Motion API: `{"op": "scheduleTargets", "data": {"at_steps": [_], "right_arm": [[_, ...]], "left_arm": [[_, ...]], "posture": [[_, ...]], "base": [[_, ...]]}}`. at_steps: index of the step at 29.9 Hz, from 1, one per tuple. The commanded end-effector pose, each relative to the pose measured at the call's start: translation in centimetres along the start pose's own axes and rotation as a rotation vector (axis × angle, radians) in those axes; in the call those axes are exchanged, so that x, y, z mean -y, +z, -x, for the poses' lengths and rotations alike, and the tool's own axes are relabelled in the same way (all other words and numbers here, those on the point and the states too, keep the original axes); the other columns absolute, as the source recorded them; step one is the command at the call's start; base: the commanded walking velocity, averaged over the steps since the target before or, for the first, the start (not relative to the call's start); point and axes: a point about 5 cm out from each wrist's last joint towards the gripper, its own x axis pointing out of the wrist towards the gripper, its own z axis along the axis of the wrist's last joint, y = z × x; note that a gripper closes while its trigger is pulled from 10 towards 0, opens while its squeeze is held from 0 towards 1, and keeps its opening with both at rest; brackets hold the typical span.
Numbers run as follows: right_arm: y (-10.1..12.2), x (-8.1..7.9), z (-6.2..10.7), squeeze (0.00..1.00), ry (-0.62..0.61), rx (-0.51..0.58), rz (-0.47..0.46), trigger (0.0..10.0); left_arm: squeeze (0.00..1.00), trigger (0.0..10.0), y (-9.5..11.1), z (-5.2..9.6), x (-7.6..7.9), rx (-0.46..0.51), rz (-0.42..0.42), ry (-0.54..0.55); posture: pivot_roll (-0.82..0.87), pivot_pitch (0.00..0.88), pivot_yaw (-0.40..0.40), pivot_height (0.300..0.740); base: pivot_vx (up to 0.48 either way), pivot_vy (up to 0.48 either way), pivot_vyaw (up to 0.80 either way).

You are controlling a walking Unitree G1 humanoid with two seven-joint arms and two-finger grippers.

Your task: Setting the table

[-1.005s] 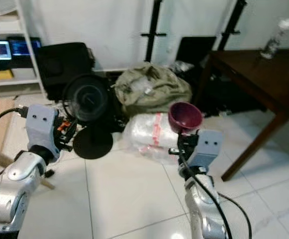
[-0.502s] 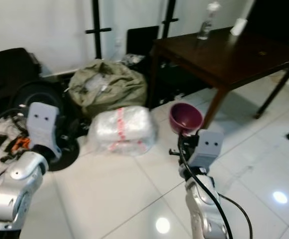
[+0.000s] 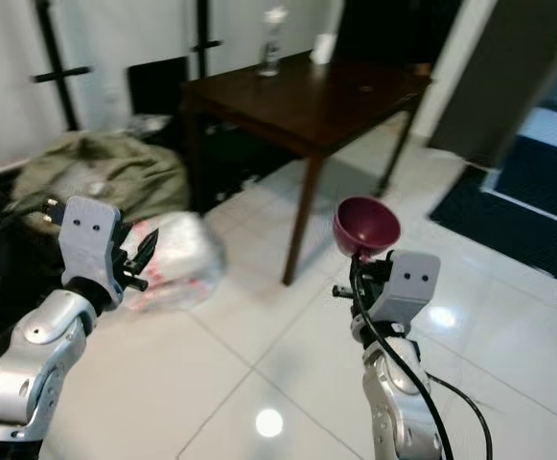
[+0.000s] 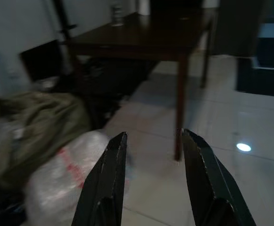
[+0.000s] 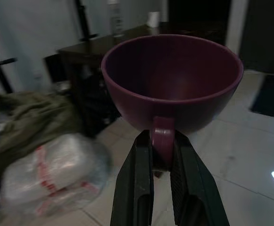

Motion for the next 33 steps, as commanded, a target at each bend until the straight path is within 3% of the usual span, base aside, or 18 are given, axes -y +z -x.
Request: {"op": "scheduleTargets", "data": {"at_steps": [1, 33], "right_arm": [[-0.44, -0.06, 0.29, 0.0, -0.002, -0.014, -0.015, 10.0], [-0.4, 0.07, 0.31, 0.0, -0.011, -0.012, -0.011, 10.0]], "left_arm": [[0.0, 10.0, -0.65, 0.07, 0.07, -0.026, 0.019, -0.007], [0.0, 10.0, -0.34, -0.39, 0.25, -0.01, 0.034, -0.021]], "posture": [[0.06, 0.103, 0.046, 0.74], [0.05, 0.112, 0.047, 0.74]], "base": [[0.0, 0.0, -0.8], [0.0, 0.0, -0.8]]}}
